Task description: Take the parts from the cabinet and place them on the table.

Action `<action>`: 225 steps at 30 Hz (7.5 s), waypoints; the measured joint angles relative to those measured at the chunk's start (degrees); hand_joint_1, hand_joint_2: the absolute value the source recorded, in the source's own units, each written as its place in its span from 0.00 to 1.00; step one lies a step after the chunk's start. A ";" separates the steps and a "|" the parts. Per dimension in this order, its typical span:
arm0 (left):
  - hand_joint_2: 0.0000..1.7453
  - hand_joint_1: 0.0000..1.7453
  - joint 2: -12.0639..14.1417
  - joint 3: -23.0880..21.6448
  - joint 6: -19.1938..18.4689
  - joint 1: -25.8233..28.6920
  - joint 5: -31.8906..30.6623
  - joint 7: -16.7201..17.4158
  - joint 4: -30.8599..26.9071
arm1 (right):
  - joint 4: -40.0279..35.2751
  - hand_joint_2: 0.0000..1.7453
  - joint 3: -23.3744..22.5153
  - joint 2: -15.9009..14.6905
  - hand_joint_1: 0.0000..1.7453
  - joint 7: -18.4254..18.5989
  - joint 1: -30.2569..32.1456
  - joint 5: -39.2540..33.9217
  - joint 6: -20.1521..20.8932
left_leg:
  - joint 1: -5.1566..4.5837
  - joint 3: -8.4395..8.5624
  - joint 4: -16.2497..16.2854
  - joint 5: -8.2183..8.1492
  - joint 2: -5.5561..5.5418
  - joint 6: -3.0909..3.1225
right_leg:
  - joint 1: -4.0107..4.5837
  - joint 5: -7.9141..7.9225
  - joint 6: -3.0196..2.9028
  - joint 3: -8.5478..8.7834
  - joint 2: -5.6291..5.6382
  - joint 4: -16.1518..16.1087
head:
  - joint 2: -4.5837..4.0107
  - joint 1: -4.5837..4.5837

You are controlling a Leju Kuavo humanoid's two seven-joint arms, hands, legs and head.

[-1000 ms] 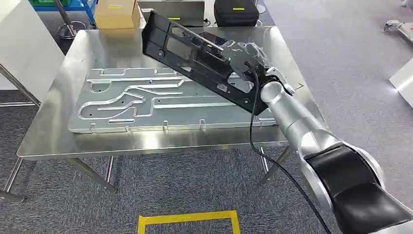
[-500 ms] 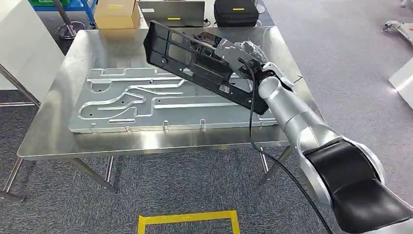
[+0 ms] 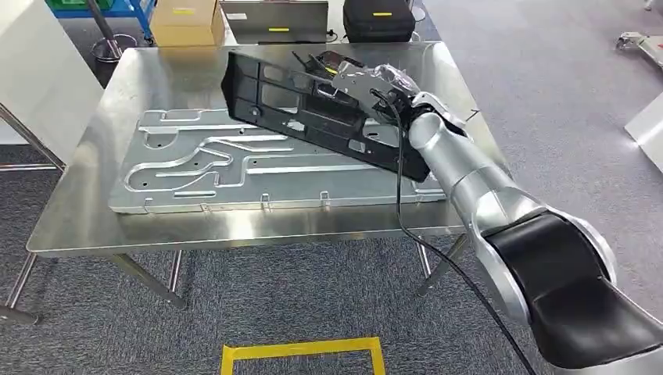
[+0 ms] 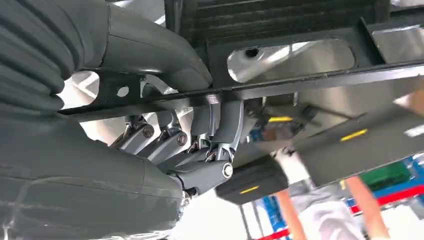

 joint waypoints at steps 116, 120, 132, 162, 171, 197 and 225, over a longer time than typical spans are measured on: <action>0.00 0.00 -0.11 0.83 3.78 -1.63 3.91 0.88 -0.11 | 0.39 1.00 1.33 15.72 1.00 -5.38 2.83 14.01 2.08 | 1.19 0.49 1.39 -2.49 1.27 -1.05 | -0.36 -2.17 -0.35 -20.16 -0.61 23.05 | 0.00 0.09; 0.00 0.00 -0.11 0.83 3.78 -1.59 3.89 0.83 -0.11 | 0.44 1.00 1.31 15.67 1.00 -5.07 2.91 14.32 2.17 | 1.15 1.06 1.42 -3.00 1.15 -1.11 | -0.37 4.41 -0.92 -17.59 -0.61 15.73 | 0.00 0.07; 0.00 0.00 -0.09 0.83 3.72 -1.49 3.93 1.07 -0.11 | 0.50 1.00 0.76 15.65 1.00 -3.50 2.89 14.65 1.23 | 1.05 -7.39 19.01 -10.33 1.30 -3.91 | 0.00 5.92 -3.74 -11.22 -0.61 5.18 | 0.00 0.07; 0.00 0.00 0.37 0.83 2.49 -1.27 3.76 -0.15 -0.15 | 1.12 1.00 -0.50 14.65 1.00 -1.86 4.24 15.54 0.33 | 0.79 4.81 0.74 -6.59 1.36 -2.29 | -0.82 9.58 -0.53 -16.19 -0.32 6.18 | 0.00 0.04; 0.00 0.00 0.39 0.83 2.12 -1.27 3.69 -0.13 -0.15 | 1.12 1.00 -0.50 14.43 1.00 -1.58 4.19 17.47 0.35 | 0.80 4.90 0.67 -6.46 1.36 -2.50 | -0.70 9.65 -0.73 -16.15 -0.32 6.28 | 0.00 0.04; 0.00 0.00 0.39 0.74 2.21 -1.71 3.52 0.35 -0.15 | 3.32 1.00 2.45 14.75 1.00 -3.63 6.29 26.52 -0.94 | 0.78 5.29 0.64 -6.50 1.37 -2.56 | -0.72 9.65 -0.74 -15.75 -0.29 6.26 | 0.00 0.04; 1.00 0.00 0.39 0.55 0.77 -1.72 3.02 0.00 -0.15 | -0.48 1.00 2.47 17.11 0.00 -6.38 11.44 21.82 -1.51 | 0.78 5.54 0.63 -6.51 1.36 -2.58 | -0.71 9.63 -0.77 -15.46 -0.30 6.25 | 0.00 0.04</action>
